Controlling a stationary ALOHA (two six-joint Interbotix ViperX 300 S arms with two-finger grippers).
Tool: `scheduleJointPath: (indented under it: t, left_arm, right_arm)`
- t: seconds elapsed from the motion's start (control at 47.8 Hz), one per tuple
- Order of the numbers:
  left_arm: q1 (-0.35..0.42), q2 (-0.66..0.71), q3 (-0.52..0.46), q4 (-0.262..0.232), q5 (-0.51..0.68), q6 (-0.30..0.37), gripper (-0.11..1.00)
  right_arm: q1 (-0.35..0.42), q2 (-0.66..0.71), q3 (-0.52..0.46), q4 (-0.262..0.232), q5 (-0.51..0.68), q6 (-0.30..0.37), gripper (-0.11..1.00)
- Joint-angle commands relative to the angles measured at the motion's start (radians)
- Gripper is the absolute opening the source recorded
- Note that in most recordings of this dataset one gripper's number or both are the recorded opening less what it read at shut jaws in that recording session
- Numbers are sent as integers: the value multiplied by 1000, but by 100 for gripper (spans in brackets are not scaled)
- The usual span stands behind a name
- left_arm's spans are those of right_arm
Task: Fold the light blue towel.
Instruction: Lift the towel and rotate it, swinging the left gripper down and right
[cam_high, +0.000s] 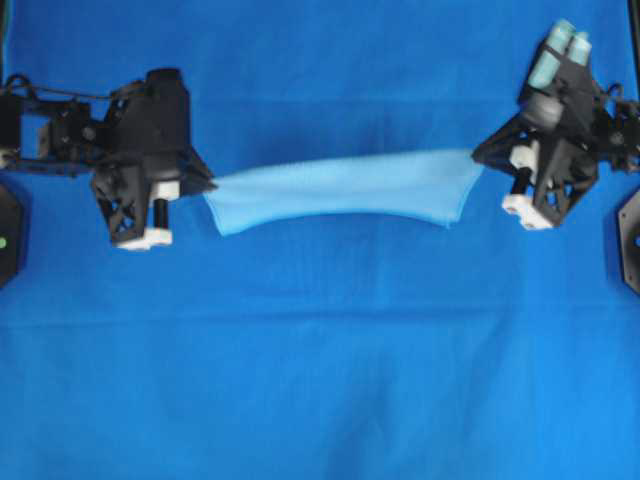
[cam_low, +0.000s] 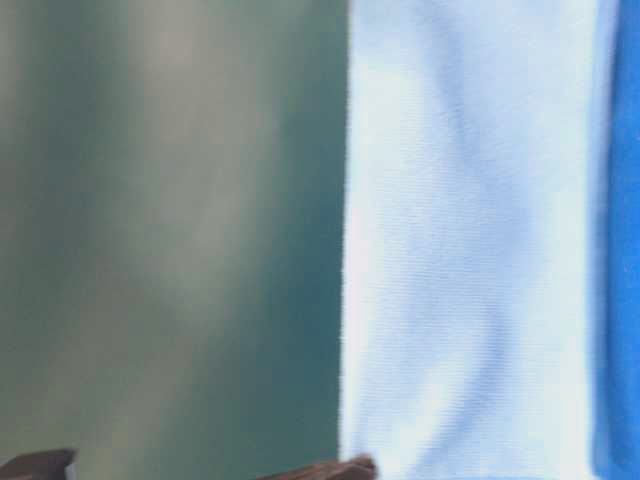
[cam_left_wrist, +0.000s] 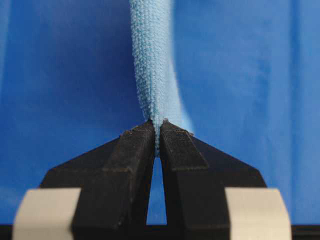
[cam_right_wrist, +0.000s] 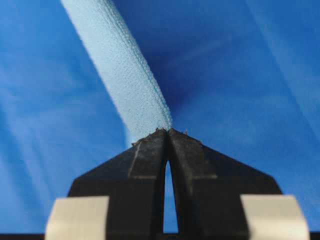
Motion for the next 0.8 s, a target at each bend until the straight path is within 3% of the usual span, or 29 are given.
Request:
scheduleJointPath:
  t: [0.0,0.23,0.524,0.775]
  left_arm:
    - [-5,-25,-14,0,-3,-2,3]
    - [-32,-9,-23,0,-29,-5,3]
    - [-172,95,-118,0,-121,-8,3]
    - [-270,225,-265,0,-146,3,3]
  right_arm:
    - [2,-20,-17,-2,0,3,2]
    - [-17,2,-25,-3,-6,2,2]
    - [-158,83,-67,-61,-40,2,2]
    - [-272,212,-161,-106,-117,-14,2]
